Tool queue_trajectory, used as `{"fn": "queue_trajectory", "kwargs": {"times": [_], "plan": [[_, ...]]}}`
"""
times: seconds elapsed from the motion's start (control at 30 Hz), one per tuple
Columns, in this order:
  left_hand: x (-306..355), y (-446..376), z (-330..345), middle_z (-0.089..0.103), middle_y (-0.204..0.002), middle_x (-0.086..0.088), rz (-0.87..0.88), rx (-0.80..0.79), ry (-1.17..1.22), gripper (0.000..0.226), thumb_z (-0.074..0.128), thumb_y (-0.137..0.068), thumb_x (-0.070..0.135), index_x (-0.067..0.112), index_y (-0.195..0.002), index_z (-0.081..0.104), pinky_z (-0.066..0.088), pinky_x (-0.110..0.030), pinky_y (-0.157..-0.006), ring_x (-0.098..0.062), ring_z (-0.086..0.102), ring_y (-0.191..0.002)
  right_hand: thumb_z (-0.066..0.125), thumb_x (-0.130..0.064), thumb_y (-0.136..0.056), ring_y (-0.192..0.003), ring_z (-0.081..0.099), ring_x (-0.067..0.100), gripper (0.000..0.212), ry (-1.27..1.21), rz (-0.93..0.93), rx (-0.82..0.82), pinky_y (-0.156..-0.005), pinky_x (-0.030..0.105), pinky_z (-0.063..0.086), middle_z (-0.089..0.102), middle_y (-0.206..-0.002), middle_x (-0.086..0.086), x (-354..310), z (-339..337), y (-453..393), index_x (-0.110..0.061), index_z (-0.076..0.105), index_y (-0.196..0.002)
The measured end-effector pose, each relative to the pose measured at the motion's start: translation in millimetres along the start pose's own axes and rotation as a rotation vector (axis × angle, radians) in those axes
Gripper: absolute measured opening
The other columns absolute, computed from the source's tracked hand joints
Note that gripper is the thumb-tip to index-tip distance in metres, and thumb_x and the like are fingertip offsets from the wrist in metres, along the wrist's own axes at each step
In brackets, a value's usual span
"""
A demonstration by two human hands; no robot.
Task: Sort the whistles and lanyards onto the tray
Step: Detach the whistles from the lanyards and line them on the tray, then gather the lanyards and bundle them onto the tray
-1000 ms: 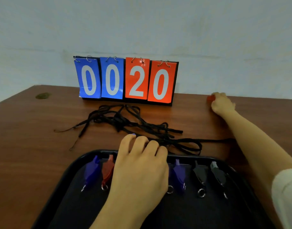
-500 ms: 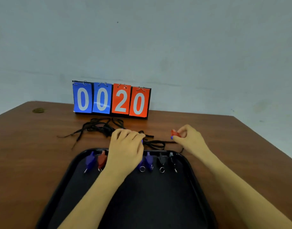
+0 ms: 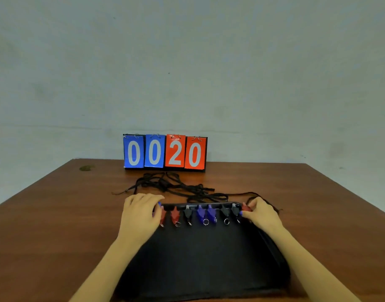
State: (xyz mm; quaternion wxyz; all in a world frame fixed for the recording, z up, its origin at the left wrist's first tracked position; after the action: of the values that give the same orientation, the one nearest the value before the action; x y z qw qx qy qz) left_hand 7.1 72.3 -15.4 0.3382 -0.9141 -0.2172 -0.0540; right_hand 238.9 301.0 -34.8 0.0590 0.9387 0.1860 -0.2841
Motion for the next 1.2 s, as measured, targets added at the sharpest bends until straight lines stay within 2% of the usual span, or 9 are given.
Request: {"fn": "queue_trajectory", "kwargs": {"times": [0.1, 0.23, 0.33, 0.5, 0.6, 0.67, 0.83, 1.0, 1.2], "plan": [[-35, 3, 3, 0.071, -0.096, 0.002, -0.085, 0.006, 0.007, 0.034, 0.044, -0.079, 0.027, 0.019, -0.098, 0.07, 0.042, -0.038, -0.084, -0.021, 0.064, -0.094, 0.07, -0.039, -0.077, -0.084, 0.06, 0.02, 0.035, 0.008, 0.015, -0.01, -0.074, 0.032, 0.046, 0.06, -0.09, 0.0, -2, 2, -2, -0.018, 0.048, -0.095], [-70, 14, 10, 0.072, -0.091, -0.004, -0.223, 0.074, 0.12, 0.02, 0.057, -0.079, 0.01, 0.016, -0.092, 0.071, 0.04, -0.04, -0.077, -0.031, 0.063, -0.09, 0.071, -0.037, -0.077, -0.075, 0.055, 0.013, 0.033, -0.005, 0.025, -0.024, -0.069, 0.029, 0.043, 0.058, -0.087, -0.004, 0, 4, -5, -0.02, 0.048, -0.094], [-80, 19, 9, 0.071, -0.085, -0.004, -0.254, 0.194, 0.185, 0.019, 0.055, -0.078, 0.009, 0.015, -0.088, 0.071, 0.033, -0.035, -0.072, -0.03, 0.061, -0.082, 0.067, -0.038, -0.081, -0.073, 0.055, 0.011, 0.027, 0.019, -0.011, -0.029, -0.066, 0.027, 0.043, 0.061, -0.09, -0.002, -1, 4, -5, -0.02, 0.056, -0.098], [-70, 24, 1, 0.065, -0.073, 0.002, -0.121, 0.346, 0.213, 0.029, 0.04, -0.076, 0.023, 0.015, -0.078, 0.068, 0.023, -0.026, -0.068, -0.023, 0.056, -0.067, 0.052, -0.022, -0.091, -0.102, 0.06, 0.022, 0.026, -0.043, -0.064, 0.142, -0.082, 0.031, 0.046, 0.064, -0.114, 0.004, 3, -3, -6, -0.015, 0.058, -0.115], [-70, 24, 0, 0.064, -0.071, 0.002, -0.116, 0.336, 0.223, 0.033, 0.037, -0.074, 0.027, 0.014, -0.076, 0.067, 0.021, -0.024, -0.066, -0.022, 0.053, -0.065, 0.046, -0.013, -0.089, -0.098, 0.06, 0.027, 0.035, 0.023, -0.072, 0.218, -0.077, 0.031, 0.047, 0.063, -0.117, 0.009, 12, -10, -14, -0.013, 0.057, -0.122], [-69, 23, -1, 0.064, -0.07, 0.002, -0.127, 0.34, 0.242, 0.032, 0.038, -0.073, 0.026, 0.014, -0.075, 0.067, 0.022, -0.024, -0.066, -0.016, 0.047, -0.063, 0.044, -0.013, -0.088, -0.102, 0.059, 0.03, 0.042, 0.136, -0.052, 0.214, -0.082, 0.04, 0.052, 0.059, -0.123, 0.011, 21, -13, -23, -0.017, 0.051, -0.13], [-67, 24, 1, 0.064, -0.074, 0.003, -0.168, 0.261, 0.238, 0.017, 0.051, -0.075, 0.009, 0.015, -0.078, 0.067, 0.029, -0.027, -0.069, -0.011, 0.044, -0.07, 0.043, -0.024, -0.094, -0.13, 0.038, 0.033, 0.053, 0.296, 0.13, 0.19, -0.103, 0.046, 0.035, 0.04, -0.143, 0.012, 44, -21, -34, -0.016, 0.03, -0.144], [-65, 24, 0, 0.061, -0.077, 0.004, -0.219, 0.19, 0.245, 0.022, 0.06, -0.077, -0.008, 0.012, -0.084, 0.067, 0.036, -0.029, -0.068, -0.015, 0.049, -0.071, 0.043, -0.03, -0.094, -0.109, 0.054, 0.027, 0.031, 0.401, 0.084, 0.21, -0.089, 0.036, 0.045, 0.06, -0.117, 0.007, 64, -21, -44, -0.018, 0.06, -0.117], [-58, 21, -4, 0.056, -0.073, 0.009, -0.241, 0.128, 0.253, 0.022, 0.061, -0.077, -0.007, 0.013, -0.083, 0.067, 0.033, -0.017, -0.058, -0.009, 0.047, -0.067, 0.041, -0.022, -0.094, -0.088, 0.058, 0.024, 0.018, 0.305, 0.093, 0.239, -0.081, 0.038, 0.05, 0.063, -0.095, 0.003, 68, -25, -47, -0.019, 0.059, -0.097]]}}
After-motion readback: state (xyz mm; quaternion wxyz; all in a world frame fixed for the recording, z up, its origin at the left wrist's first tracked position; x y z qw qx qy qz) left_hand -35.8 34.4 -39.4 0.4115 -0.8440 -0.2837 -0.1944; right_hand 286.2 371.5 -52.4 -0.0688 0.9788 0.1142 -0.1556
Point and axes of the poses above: each hand's wrist, its own y-axis away from the middle knuckle, its own z-axis out of the palm, x = y × z, the point moved 2 cm from there along -y, towards the middle knuckle
